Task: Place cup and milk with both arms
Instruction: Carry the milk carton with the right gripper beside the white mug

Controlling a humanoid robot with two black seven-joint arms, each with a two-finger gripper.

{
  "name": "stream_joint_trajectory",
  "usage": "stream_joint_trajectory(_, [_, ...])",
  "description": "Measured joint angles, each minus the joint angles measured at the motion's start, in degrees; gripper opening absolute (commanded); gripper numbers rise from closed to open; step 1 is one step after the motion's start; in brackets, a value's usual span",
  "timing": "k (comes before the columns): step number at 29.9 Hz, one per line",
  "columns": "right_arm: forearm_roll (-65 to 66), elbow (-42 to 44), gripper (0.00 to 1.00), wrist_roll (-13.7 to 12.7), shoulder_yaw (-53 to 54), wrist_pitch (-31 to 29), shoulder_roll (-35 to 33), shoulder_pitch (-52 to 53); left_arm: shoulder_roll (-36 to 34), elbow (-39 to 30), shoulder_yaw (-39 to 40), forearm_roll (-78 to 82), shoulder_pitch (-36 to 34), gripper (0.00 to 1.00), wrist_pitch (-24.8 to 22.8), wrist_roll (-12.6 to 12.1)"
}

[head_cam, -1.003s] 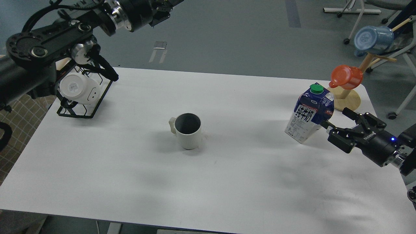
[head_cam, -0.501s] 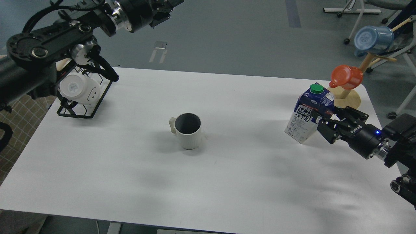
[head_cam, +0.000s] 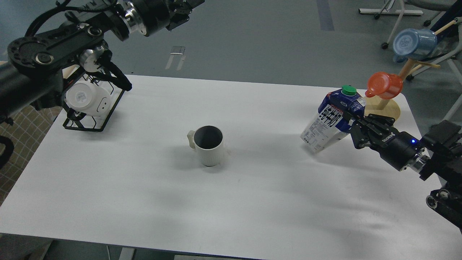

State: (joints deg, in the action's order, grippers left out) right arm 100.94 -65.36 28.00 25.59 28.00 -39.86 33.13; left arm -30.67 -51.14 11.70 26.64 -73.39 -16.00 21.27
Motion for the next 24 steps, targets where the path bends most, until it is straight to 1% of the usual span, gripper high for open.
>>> stream_joint_trajectory(4, [3.59, -1.85, 0.0, 0.01, 0.11, 0.0, 2.17, 1.62, 0.0, -0.02, 0.0, 0.0, 0.0, 0.97, 0.0, 0.0])
stream_joint_trajectory(9, [10.26, -1.39, 0.0, 0.01, -0.12, 0.0, 5.6, 2.4, -0.04, 0.0, 0.0, 0.0, 0.09, 0.97, 0.01, 0.0])
stream_joint_trajectory(15, [15.38, 1.81, 0.0, 0.0, -0.19, 0.0, 11.17, 3.05, -0.12, -0.01, 0.0, 0.0, 0.1, 0.97, 0.01, 0.0])
stream_joint_trajectory(19, [16.2, 4.49, 0.0, 0.0, -0.2, 0.0, 14.8, 3.65, -0.22, 0.0, 0.0, 0.0, 0.39, 0.97, 0.0, 0.0])
stream_joint_trajectory(24, [16.3, 6.86, 0.0, -0.01, -0.22, 0.0, 17.45, 3.78, -0.21, -0.01, 0.0, 0.0, 0.59, 0.97, 0.07, 0.0])
